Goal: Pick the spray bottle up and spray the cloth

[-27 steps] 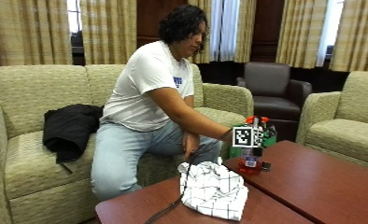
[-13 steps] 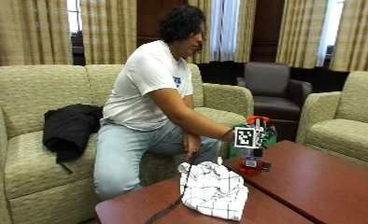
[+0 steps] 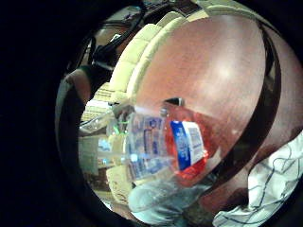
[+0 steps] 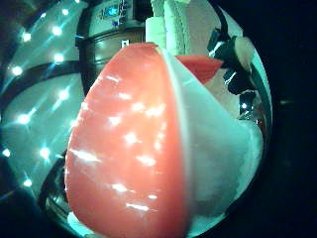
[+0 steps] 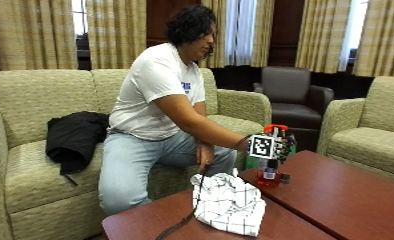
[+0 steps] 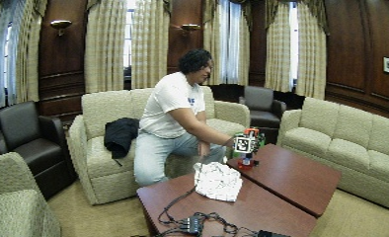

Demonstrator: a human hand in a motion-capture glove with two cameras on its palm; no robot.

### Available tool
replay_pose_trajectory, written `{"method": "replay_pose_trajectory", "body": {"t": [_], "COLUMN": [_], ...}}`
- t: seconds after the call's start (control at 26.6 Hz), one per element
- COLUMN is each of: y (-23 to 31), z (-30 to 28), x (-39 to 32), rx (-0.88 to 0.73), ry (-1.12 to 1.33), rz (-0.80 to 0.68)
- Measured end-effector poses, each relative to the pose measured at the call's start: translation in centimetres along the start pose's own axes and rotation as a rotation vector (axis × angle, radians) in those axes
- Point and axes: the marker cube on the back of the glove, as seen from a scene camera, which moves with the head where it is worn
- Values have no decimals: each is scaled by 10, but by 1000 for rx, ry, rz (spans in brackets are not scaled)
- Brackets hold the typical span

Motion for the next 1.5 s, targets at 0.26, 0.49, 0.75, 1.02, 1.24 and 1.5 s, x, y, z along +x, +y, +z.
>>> {"method": "replay_pose_trajectory", "body": {"t": [0.26, 0.49, 0.75, 1.02, 1.24, 1.5], "y": [6, 4, 14, 49, 95, 151], "z": [-1, -12, -38, -90, -133, -184], "x": [5, -4, 14, 20, 16, 12], "rx": [-77, -44, -44, -119, -208, -284], "ry": [69, 77, 349, 680, 811, 901], "rz": [8, 7, 34, -1, -4, 29]}}
